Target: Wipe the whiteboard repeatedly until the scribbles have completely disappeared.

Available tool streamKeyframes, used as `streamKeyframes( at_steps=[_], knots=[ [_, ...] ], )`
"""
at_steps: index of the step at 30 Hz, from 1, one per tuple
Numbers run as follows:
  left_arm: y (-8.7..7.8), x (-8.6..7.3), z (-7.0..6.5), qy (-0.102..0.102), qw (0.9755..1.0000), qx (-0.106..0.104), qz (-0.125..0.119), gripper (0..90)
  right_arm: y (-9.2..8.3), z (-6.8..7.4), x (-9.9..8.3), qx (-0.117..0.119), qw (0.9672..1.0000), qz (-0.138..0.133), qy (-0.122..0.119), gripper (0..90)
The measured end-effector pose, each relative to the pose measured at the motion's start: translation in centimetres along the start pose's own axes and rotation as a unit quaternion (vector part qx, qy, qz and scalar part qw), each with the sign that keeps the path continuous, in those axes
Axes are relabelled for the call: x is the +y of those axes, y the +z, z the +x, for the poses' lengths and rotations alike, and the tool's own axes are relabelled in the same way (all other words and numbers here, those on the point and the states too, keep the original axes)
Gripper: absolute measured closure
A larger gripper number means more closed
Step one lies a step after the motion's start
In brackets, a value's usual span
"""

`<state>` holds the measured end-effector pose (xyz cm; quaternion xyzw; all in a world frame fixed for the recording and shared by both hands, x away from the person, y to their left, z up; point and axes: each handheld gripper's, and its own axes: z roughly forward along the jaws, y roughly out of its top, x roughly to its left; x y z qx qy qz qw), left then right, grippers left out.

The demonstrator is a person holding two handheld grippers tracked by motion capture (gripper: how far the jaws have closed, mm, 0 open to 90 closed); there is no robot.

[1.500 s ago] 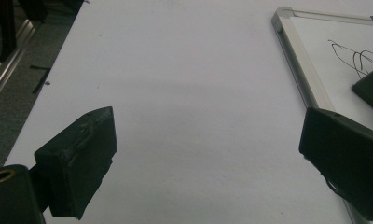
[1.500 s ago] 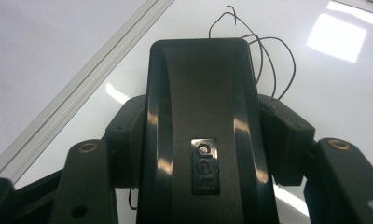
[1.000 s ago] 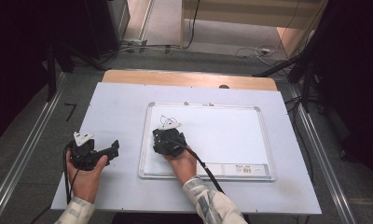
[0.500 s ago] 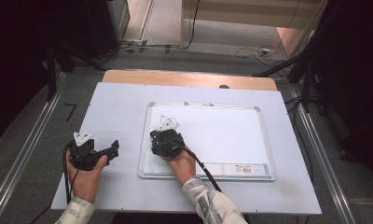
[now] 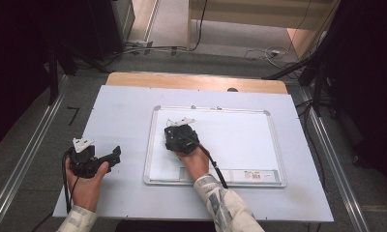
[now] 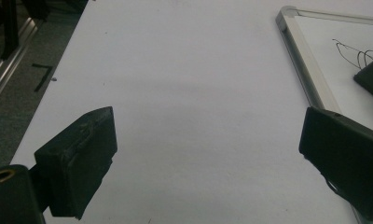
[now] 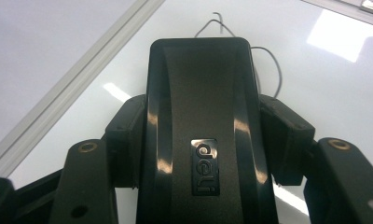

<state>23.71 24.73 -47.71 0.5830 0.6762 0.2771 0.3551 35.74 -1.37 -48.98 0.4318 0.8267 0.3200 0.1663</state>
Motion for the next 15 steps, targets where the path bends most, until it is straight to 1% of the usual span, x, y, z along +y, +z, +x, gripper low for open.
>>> streamKeyframes(
  at_steps=[3,4,7,9,11,15],
  knots=[
    [0.1,0.0,-0.1,0.0,1.0,0.001,0.001,4.7,-0.1,0.3,0.0,-0.011,0.9999,0.001,0.005,37.2],
    [0.1,0.0,-0.1,0.001,1.0,0.0,0.0,4.7,-0.2,0.5,-0.1,-0.01,0.9999,0.004,0.008,37.2],
    [0.1,0.1,-0.3,0.004,1.0,-0.001,0.002,4.7,-0.5,1.3,-0.4,-0.008,0.9999,0.007,0.0,37.1],
    [0.2,0.1,-0.4,0.004,1.0,-0.001,0.001,4.7,-0.6,1.8,-0.6,-0.006,1.0,0.008,0.002,37.1],
    [0.3,0.1,-0.6,0.005,1.0,-0.002,0.001,4.7,-0.7,2.5,-0.7,-0.004,1.0,0.008,-0.003,37.1],
    [0.3,0.2,-0.7,0.007,1.0,-0.004,0.001,4.7,-0.8,3.4,-0.8,-0.001,1.0,0.007,0.003,37.1]
  ],
)
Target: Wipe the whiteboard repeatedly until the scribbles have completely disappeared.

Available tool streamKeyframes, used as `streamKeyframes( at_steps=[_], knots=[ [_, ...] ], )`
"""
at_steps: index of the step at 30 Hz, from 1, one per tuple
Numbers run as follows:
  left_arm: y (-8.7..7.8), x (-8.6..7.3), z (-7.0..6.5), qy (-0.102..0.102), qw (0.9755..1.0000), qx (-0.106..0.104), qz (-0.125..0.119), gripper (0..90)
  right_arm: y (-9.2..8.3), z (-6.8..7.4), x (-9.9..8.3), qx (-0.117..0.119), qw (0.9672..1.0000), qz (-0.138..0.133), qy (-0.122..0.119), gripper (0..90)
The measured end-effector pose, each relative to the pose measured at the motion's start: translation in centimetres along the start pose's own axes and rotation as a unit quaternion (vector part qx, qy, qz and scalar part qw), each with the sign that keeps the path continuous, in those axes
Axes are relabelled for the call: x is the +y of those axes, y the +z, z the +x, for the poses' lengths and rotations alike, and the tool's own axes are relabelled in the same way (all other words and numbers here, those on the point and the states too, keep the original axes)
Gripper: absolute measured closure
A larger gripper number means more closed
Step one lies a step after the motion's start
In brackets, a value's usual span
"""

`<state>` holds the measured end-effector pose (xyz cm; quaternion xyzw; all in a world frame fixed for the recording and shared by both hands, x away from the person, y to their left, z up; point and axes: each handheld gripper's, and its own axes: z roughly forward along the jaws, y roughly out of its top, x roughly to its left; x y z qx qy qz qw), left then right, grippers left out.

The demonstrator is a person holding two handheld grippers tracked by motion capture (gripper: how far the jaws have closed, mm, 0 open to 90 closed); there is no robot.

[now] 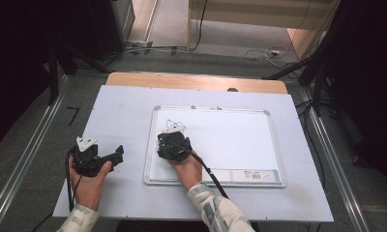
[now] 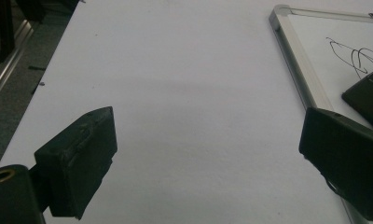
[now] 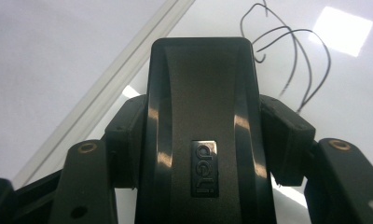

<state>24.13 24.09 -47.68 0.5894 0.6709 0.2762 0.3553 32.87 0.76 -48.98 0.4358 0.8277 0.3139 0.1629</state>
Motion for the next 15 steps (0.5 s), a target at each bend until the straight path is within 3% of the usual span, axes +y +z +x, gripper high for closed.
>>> streamKeyframes(
  at_steps=[5,9,15],
  knots=[
    [0.0,0.1,0.1,0.0,1.0,-0.002,-0.001,4.6,0.1,0.7,0.0,0.001,1.0,-0.001,-0.003,37.1],
    [-0.1,0.1,0.2,-0.001,1.0,-0.001,0.0,4.7,0.2,0.5,0.2,0.009,0.9999,0.001,-0.011,37.1],
    [-0.1,-0.1,0.4,-0.006,1.0,0.001,-0.001,4.6,0.5,-1.8,0.7,-0.002,1.0,0.002,0.0,37.1]
  ],
)
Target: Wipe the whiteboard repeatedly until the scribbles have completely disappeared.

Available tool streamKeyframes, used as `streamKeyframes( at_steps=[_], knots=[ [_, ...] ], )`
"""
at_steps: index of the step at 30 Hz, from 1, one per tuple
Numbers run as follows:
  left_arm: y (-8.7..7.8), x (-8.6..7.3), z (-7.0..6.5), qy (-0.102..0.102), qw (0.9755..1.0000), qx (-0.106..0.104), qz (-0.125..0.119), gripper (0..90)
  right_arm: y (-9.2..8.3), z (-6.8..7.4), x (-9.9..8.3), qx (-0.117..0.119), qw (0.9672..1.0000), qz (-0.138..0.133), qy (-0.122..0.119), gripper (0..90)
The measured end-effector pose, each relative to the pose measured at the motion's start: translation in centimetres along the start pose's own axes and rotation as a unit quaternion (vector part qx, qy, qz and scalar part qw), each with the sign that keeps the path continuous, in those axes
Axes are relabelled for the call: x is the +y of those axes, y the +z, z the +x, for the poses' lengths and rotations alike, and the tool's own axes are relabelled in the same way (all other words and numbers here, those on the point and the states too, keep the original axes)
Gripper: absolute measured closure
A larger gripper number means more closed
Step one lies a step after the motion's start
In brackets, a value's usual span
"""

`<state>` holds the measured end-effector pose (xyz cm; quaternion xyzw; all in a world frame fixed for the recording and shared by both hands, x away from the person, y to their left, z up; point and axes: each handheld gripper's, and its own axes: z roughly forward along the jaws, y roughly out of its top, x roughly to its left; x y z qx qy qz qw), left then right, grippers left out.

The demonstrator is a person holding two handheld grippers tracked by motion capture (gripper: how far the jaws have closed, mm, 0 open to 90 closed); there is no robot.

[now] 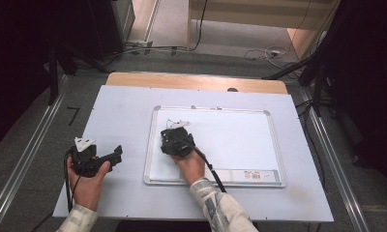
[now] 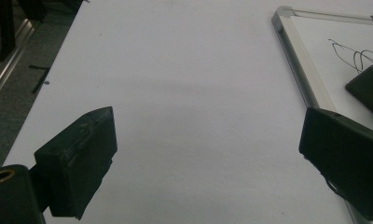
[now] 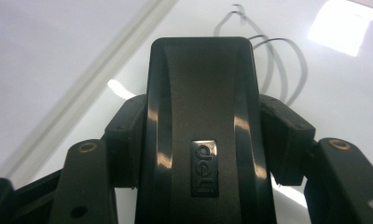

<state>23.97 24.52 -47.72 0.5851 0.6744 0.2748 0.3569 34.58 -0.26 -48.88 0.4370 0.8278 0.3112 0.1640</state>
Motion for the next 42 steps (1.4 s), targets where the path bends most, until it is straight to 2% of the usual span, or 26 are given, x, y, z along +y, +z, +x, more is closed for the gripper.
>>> streamKeyframes(
  at_steps=[5,8,9,14,20,23,26,29,37,39,42],
  knots=[
    [0.0,0.0,0.0,0.0,1.0,0.001,0.0,4.7,0.1,-2.0,0.2,-0.006,1.0,-0.002,0.004,37.3],
    [0.1,0.0,-0.1,0.001,1.0,0.002,-0.001,4.6,0.1,-2.2,0.1,-0.008,1.0,-0.002,0.005,37.6],
    [0.1,0.0,-0.1,0.002,1.0,0.002,0.001,4.7,0.0,-1.9,0.1,-0.012,0.9999,-0.002,0.003,37.6],
    [0.2,0.1,-0.3,0.004,1.0,0.002,0.002,4.7,-0.4,0.0,-0.4,0.007,0.9998,0.001,-0.017,37.7],
    [0.3,0.1,-0.4,0.007,1.0,-0.001,0.002,4.7,-0.6,2.5,-0.9,0.018,0.9995,-0.004,-0.025,37.8],
    [0.2,0.1,-0.3,0.005,1.0,-0.001,0.001,4.6,-0.6,3.0,-0.9,0.018,0.9995,-0.005,-0.025,37.8],
    [0.2,0.1,-0.3,0.003,1.0,-0.001,0.001,4.6,-0.5,2.6,-0.7,0.022,0.9992,-0.003,-0.034,37.8],
    [0.1,0.0,-0.1,0.003,1.0,-0.001,0.001,4.7,-0.1,1.8,-0.3,0.014,0.9996,-0.002,-0.023,37.8],
    [0.0,0.0,0.2,-0.004,1.0,0.001,0.0,4.7,0.4,-2.6,0.7,-0.016,0.9998,0.0,0.01,37.7],
    [0.0,0.0,0.1,-0.003,1.0,0.001,0.0,4.7,0.5,-3.0,0.8,-0.017,0.9997,-0.002,0.014,37.7],
    [0.1,0.0,0.0,0.0,1.0,0.001,0.002,4.6,0.6,-2.6,0.7,-0.027,0.9995,-0.004,0.015,37.8]
  ],
)
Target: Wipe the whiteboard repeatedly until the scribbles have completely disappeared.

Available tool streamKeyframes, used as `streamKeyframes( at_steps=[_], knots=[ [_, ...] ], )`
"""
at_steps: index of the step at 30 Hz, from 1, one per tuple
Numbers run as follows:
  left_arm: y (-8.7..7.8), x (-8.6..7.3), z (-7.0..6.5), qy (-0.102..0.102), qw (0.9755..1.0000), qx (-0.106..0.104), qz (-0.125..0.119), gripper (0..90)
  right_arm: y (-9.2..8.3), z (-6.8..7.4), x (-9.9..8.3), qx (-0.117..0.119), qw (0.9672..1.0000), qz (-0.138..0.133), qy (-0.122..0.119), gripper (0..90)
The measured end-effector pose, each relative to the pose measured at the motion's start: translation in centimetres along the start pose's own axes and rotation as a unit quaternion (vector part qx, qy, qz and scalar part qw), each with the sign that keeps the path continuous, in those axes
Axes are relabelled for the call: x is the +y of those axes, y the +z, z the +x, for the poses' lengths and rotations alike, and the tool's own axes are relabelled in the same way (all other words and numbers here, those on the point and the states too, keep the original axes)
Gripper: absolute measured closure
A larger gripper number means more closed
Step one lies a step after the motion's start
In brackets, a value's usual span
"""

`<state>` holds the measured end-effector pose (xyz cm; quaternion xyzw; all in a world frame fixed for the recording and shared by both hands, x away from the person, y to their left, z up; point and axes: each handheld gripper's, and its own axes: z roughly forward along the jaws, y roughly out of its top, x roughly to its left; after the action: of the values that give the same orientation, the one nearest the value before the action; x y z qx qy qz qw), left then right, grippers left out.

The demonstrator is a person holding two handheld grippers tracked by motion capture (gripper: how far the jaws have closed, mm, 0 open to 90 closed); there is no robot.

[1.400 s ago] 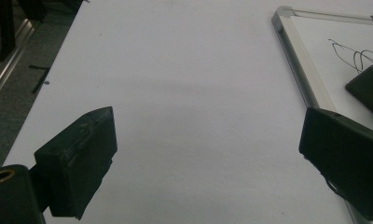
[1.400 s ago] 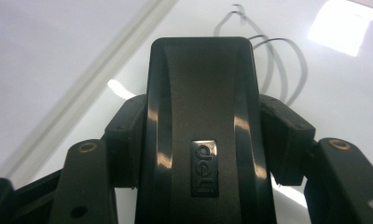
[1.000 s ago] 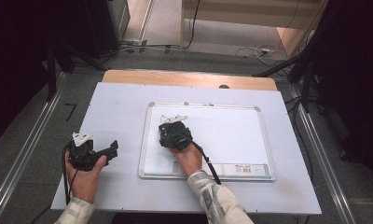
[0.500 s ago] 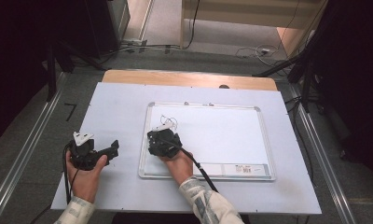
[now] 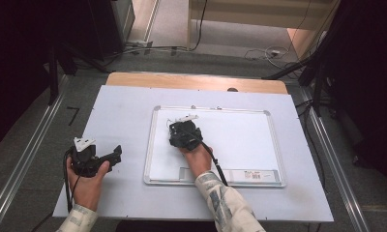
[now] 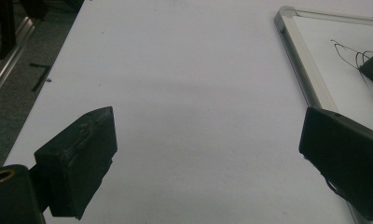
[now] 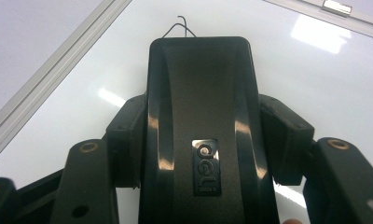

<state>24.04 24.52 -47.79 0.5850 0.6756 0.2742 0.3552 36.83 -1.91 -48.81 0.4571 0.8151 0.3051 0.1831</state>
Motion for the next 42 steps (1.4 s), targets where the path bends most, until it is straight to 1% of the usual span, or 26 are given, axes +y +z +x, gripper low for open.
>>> streamKeyframes(
  at_steps=[2,3,5,7,9,11,12,13,20,26,28,31,33,36,39,42],
  knots=[
    [0.2,0.0,-0.1,0.001,1.0,-0.001,0.003,4.7,0.1,0.3,0.0,0.001,1.0,-0.001,0.0,37.8],
    [0.2,0.0,-0.1,0.001,1.0,0.0,0.003,4.6,0.1,0.8,0.1,0.004,1.0,0.0,-0.003,37.8],
    [0.3,0.1,-0.3,0.002,1.0,-0.001,0.002,4.6,0.2,2.0,0.2,0.013,0.9997,0.0,-0.019,37.8],
    [0.3,0.1,-0.4,0.002,1.0,-0.003,0.002,4.7,0.4,2.8,0.4,0.018,0.9994,-0.001,-0.028,37.8],
    [0.4,0.1,-0.3,0.002,1.0,-0.004,0.002,4.6,0.5,3.1,0.6,0.022,0.9994,0.001,-0.026,37.8],
    [0.4,0.1,-0.2,0.002,1.0,-0.004,0.004,4.7,0.8,2.9,0.9,0.026,0.9992,0.001,-0.031,37.8],
    [0.4,0.1,-0.2,0.002,1.0,-0.005,0.004,4.6,0.9,3.0,1.1,0.027,0.9993,0.002,-0.026,37.8],
    [0.4,0.1,-0.1,0.0,1.0,-0.005,0.004,4.7,1.0,2.9,1.2,0.025,0.9993,0.002,-0.029,37.8],
    [0.2,0.0,0.0,-0.004,1.0,-0.005,0.003,4.7,2.4,2.4,2.8,0.019,0.9996,0.0,-0.022,37.7],
    [0.3,0.0,0.1,-0.003,1.0,-0.007,0.005,4.7,3.5,1.3,4.2,0.013,0.9998,0.002,-0.012,37.7],
    [0.3,0.0,0.1,-0.001,1.0,-0.008,0.005,4.7,3.7,0.8,4.5,0.011,0.9999,0.002,-0.008,37.7],
    [0.2,0.0,0.1,-0.003,1.0,-0.007,0.004,4.7,4.0,0.2,4.9,0.007,0.9999,0.004,-0.009,37.7],
    [0.2,0.0,0.1,-0.005,1.0,-0.008,0.001,4.6,4.2,-0.4,5.2,0.003,1.0,0.005,-0.001,37.7],
    [0.2,0.0,0.2,-0.005,1.0,-0.008,0.003,4.7,4.4,-1.0,5.4,0.0,1.0,0.003,0.005,37.7],
    [0.1,0.0,0.2,-0.005,0.9999,-0.01,0.003,4.7,4.6,-1.3,5.6,-0.007,1.0,0.002,0.006,37.7],
    [0.1,0.0,0.1,-0.005,0.9999,-0.011,0.001,4.7,4.9,-1.2,5.9,-0.013,0.9999,0.004,0.011,37.7]
  ],
)
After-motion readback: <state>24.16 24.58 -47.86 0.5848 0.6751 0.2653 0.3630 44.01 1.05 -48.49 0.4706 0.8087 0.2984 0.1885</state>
